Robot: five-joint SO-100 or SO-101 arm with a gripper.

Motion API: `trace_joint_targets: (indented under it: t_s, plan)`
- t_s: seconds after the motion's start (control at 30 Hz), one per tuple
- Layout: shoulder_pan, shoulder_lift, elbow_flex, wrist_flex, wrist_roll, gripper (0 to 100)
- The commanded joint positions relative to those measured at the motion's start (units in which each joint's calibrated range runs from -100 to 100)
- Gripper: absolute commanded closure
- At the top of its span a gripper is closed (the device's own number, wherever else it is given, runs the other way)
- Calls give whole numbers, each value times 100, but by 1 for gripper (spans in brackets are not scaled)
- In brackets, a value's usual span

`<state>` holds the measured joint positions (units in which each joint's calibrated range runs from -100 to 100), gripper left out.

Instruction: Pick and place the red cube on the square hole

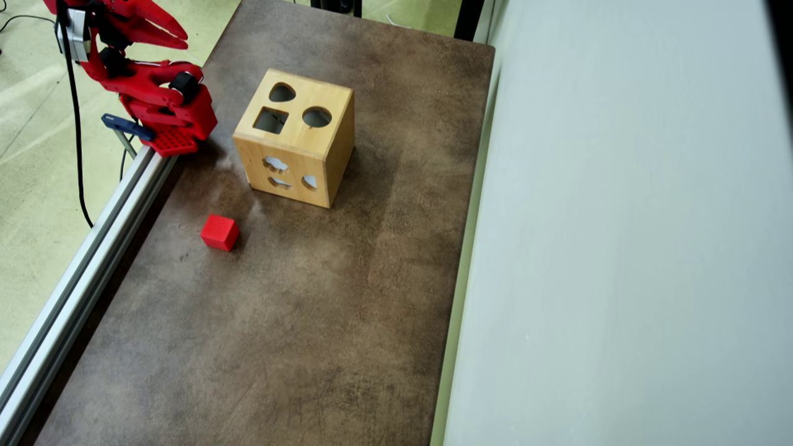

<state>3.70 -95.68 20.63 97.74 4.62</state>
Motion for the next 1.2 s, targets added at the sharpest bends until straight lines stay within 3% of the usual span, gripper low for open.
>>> trace_joint_targets:
  t_s: [0.0,0.63,0.8,1.17]
  plan:
    - [9,18,-33,1,0,94]
    - [91,137,-42,1,-5,94]
    - [98,842,-247,-7,24,94]
    - [217,3687,-3807,-7,34,94]
